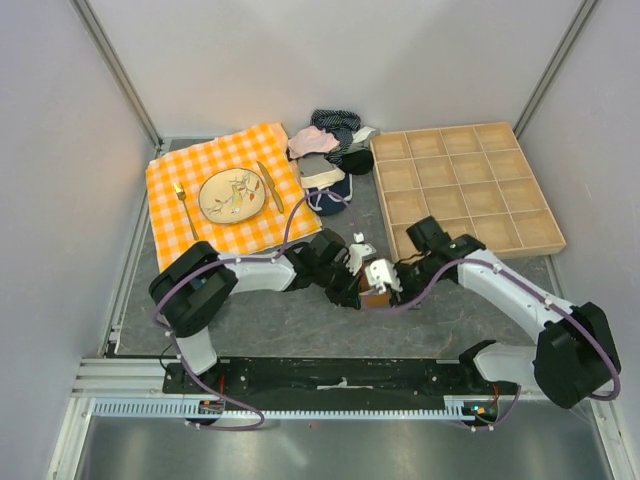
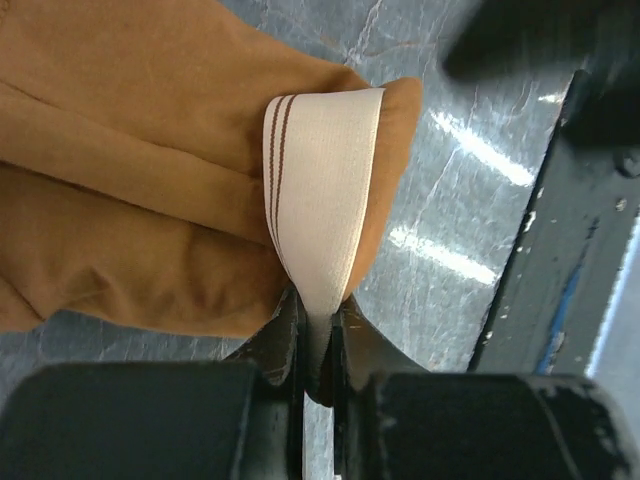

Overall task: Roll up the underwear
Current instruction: Roll the underwear to the center of the board.

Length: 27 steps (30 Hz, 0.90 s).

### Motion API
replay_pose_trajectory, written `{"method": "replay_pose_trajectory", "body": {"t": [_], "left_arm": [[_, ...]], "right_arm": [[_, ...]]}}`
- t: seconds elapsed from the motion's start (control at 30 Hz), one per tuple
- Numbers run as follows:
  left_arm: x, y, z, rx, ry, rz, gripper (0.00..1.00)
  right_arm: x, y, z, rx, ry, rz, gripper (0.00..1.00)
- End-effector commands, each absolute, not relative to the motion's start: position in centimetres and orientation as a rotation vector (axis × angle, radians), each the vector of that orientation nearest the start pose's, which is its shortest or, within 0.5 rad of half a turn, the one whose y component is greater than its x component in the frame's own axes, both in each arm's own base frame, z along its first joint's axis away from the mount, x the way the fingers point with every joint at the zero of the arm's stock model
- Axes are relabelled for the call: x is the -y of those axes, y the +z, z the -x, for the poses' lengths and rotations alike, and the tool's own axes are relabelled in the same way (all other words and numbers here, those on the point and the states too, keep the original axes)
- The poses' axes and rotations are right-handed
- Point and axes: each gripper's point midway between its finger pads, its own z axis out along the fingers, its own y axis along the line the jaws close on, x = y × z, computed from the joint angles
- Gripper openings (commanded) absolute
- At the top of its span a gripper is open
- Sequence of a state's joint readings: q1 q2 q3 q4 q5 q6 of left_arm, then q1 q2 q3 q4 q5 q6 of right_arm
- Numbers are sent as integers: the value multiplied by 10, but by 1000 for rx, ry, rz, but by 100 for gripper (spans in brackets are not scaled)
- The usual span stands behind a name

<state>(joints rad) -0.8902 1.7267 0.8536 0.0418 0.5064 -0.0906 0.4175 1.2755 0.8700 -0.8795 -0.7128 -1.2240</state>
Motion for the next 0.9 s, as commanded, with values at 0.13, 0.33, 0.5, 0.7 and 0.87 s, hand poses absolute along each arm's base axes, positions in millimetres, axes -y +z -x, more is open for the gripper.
{"method": "replay_pose_trajectory", "body": {"t": [0.13, 0.33, 0.5, 0.7, 0.87], "left_arm": [[363, 22, -164, -2544, -1302, -1070, 4], [362, 15, -172, -2608, -1346, -990, 6], [365, 17, -179, -2610, -1361, -950, 10], [370, 40, -196, -2517, -1342, -871, 46], [349, 66, -218, -2402, -1287, -711, 57]], "right_arm": [[-217, 74, -192, -1384, 473, 2075, 66], [-213, 52, -200, -1383, 356, 2140, 65], [-205, 33, -191, -1406, 356, 2195, 63], [-192, 11, -184, -1516, 357, 2259, 41], [-191, 11, -177, -1549, 402, 2261, 26]]}}
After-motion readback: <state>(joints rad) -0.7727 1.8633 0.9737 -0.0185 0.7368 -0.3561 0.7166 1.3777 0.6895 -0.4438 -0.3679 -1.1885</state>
